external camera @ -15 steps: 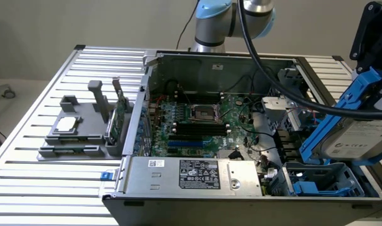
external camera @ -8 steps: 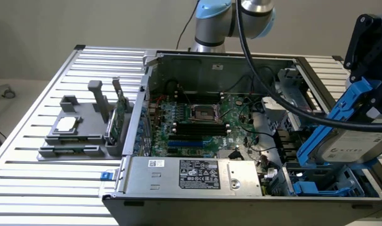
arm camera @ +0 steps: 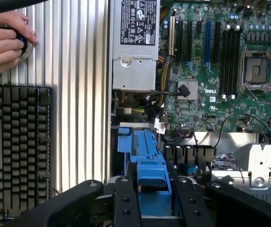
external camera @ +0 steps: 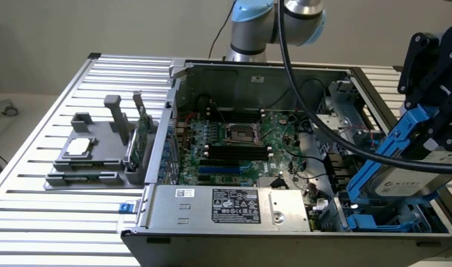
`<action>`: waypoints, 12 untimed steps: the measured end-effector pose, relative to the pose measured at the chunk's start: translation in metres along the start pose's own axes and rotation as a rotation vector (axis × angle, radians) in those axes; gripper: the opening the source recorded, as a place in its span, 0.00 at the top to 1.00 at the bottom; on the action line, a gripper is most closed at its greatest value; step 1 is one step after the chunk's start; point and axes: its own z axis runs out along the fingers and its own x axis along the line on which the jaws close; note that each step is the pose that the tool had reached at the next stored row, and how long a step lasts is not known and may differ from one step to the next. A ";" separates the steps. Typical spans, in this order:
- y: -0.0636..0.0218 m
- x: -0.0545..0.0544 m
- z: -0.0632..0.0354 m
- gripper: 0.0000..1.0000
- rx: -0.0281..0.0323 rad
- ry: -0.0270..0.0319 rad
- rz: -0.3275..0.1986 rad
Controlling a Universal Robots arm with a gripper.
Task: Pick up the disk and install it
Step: 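Insert the disk into the insertion slot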
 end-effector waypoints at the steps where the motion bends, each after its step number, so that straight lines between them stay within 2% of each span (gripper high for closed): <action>1: -0.0002 0.000 0.0018 0.67 0.0000 0.0000 -0.001; 8: -0.0018 0.000 0.0145 0.67 0.0000 -0.0002 -0.004; 12: -0.0045 0.000 0.0192 0.67 -0.0026 -0.0005 -0.004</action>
